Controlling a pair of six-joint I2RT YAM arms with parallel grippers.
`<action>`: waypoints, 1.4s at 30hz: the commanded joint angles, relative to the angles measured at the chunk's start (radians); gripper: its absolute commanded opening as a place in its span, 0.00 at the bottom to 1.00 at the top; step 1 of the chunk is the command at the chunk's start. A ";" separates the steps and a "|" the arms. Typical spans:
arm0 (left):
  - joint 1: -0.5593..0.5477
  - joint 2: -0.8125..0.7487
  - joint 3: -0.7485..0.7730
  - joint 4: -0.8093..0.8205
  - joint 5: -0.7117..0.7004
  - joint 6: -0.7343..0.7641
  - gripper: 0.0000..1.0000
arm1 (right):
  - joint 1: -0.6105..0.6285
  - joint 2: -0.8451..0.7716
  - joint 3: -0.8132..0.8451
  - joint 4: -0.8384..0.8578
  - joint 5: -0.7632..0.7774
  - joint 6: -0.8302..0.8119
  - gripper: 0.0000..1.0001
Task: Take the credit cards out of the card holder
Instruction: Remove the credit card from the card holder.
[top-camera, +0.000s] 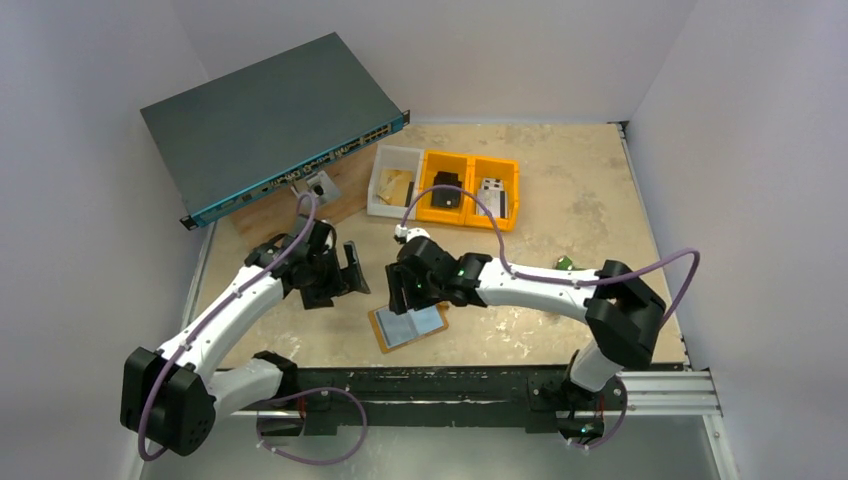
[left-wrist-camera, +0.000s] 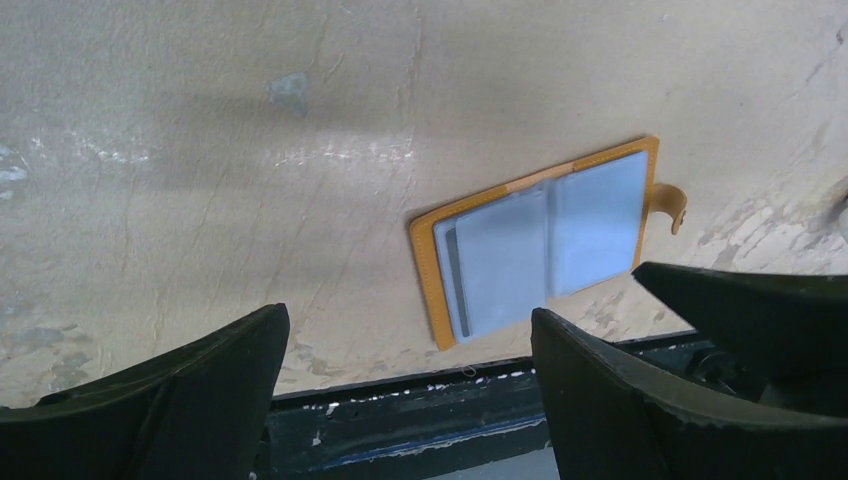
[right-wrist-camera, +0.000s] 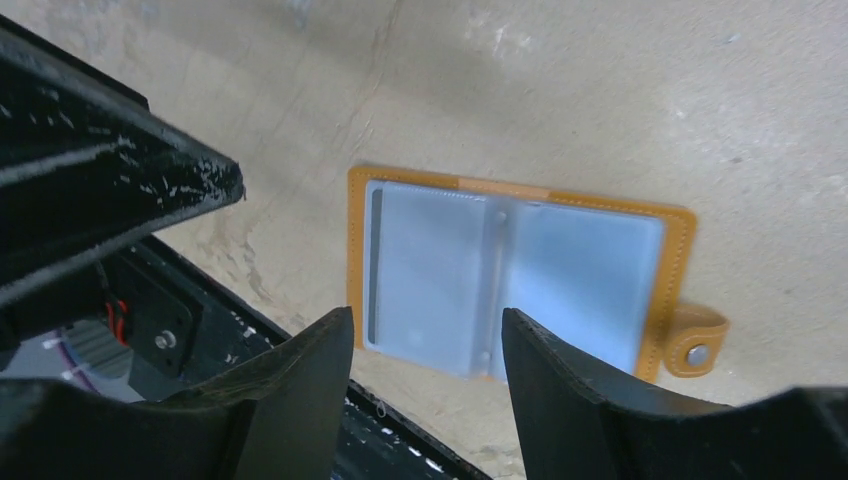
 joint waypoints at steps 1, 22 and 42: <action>0.015 -0.020 -0.021 0.009 -0.015 -0.048 0.91 | 0.069 0.031 0.013 -0.001 0.115 0.010 0.53; 0.035 -0.006 -0.051 0.027 0.008 -0.049 0.91 | 0.161 0.243 0.116 -0.065 0.198 0.002 0.50; 0.031 0.076 -0.102 0.133 0.153 -0.002 0.83 | 0.077 0.247 -0.031 0.075 0.012 0.093 0.14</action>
